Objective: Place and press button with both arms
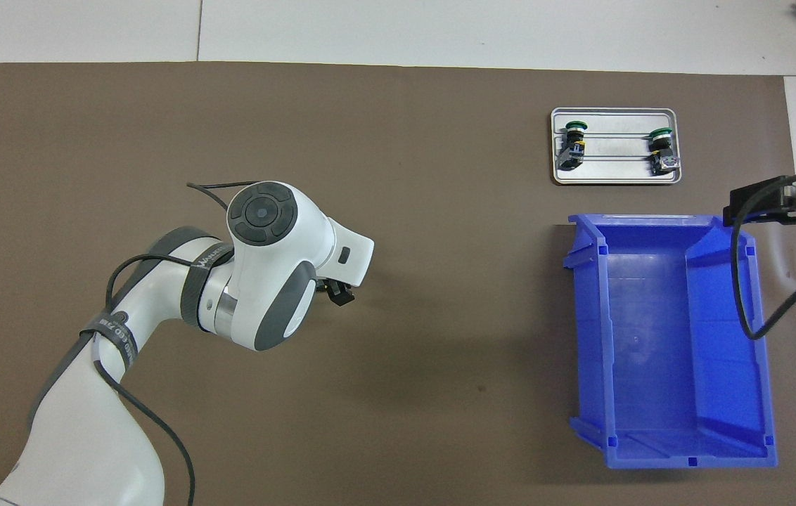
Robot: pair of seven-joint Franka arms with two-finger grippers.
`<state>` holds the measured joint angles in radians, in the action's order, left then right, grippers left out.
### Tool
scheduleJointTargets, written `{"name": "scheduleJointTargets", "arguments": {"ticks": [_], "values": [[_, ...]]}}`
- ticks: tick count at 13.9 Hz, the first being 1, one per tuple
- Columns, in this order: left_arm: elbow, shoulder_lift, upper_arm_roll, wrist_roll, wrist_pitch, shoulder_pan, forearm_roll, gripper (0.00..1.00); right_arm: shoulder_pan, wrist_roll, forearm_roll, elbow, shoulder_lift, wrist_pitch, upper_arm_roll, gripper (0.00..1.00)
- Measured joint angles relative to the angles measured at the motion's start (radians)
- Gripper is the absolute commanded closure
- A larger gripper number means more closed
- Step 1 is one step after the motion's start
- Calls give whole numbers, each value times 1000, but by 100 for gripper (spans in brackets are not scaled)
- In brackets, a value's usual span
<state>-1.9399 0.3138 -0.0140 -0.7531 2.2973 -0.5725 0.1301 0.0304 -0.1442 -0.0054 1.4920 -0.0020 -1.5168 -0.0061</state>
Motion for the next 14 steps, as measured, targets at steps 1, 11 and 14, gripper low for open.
{"name": "scheduleJointTargets", "arguments": {"ticks": [1, 11, 14], "values": [[-18, 0, 1, -6, 18, -6, 0, 5, 0, 0, 0, 0, 0, 0, 0, 0], [-93, -8, -7, -150, 114, -25, 0, 8, 0, 0, 0, 0, 0, 0, 0, 0], [-131, -12, -7, -159, 164, -25, 0, 13, 0, 0, 0, 0, 0, 0, 0, 0]]}}
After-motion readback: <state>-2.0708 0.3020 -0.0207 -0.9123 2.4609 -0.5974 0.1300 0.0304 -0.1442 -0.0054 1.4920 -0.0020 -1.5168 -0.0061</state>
